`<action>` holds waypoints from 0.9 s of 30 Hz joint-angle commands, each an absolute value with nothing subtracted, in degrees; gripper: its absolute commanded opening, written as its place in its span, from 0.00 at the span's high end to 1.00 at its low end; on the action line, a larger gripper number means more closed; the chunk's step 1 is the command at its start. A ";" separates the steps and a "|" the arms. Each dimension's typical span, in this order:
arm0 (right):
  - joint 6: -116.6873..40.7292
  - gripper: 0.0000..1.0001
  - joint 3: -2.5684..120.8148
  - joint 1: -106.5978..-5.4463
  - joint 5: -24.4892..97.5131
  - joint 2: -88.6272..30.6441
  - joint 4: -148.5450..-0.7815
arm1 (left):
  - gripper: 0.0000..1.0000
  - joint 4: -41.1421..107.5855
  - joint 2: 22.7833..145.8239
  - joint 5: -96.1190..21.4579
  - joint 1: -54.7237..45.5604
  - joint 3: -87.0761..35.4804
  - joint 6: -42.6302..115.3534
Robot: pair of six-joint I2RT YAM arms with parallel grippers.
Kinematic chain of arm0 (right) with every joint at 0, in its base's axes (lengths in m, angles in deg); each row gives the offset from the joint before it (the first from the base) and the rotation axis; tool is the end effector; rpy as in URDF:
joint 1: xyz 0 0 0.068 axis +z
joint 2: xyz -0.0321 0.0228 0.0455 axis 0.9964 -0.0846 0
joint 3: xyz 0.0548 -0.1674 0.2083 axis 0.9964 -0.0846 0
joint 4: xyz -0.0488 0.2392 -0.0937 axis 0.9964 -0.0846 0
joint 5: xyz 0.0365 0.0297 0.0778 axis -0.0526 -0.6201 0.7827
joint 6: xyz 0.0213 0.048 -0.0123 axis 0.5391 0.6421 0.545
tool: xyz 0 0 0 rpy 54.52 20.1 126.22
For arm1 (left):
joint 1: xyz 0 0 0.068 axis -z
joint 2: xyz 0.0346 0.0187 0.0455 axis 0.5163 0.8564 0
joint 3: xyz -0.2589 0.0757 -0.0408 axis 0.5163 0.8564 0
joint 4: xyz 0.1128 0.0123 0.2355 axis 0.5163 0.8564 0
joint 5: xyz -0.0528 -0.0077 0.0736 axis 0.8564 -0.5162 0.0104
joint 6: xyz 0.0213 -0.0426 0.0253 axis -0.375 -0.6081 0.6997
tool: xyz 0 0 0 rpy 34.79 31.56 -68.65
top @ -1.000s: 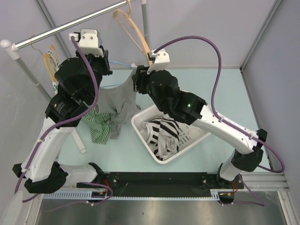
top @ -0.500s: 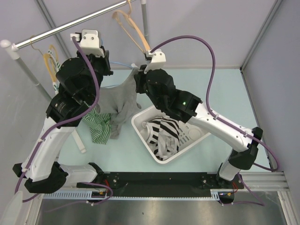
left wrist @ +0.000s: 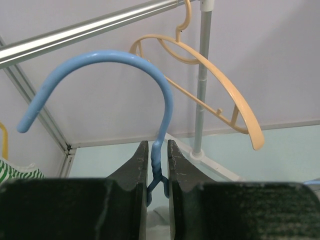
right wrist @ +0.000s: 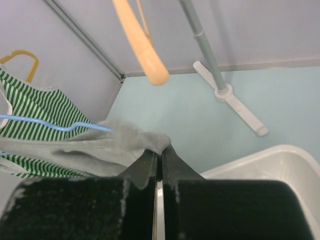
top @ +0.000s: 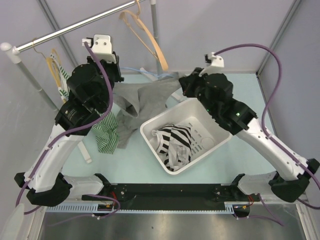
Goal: Remove the tank top from the hanger
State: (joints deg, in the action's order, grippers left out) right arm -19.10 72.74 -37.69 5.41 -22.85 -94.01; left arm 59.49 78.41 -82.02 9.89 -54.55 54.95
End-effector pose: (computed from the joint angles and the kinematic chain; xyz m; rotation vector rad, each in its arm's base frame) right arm 0.1997 0.1970 0.4768 -0.0066 1.6990 0.6233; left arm 0.1703 -0.1200 0.5526 0.0899 1.4663 -0.0231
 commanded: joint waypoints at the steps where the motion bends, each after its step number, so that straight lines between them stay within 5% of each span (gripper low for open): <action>1: -16.49 1.00 65.07 -41.38 11.55 -15.08 -88.68 | 1.00 56.07 75.08 -84.53 9.52 -54.97 54.90; 6: -14.39 1.00 56.10 -42.43 20.77 -12.33 -78.66 | 1.00 54.49 74.20 -82.42 9.61 -56.63 50.59; 22: -4.10 1.00 54.41 -38.23 44.41 -23.14 -57.11 | 1.00 49.50 70.60 -63.55 9.44 -57.35 28.88; 27: -5.60 1.00 56.00 -36.28 42.68 -25.61 -58.34 | 1.00 42.19 70.24 -57.64 9.52 -55.23 21.94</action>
State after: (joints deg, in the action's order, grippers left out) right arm -5.92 53.79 -37.14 40.99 -25.69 -63.17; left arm 50.88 70.24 -65.21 9.74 -55.97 29.83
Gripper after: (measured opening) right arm 0.022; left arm 0.180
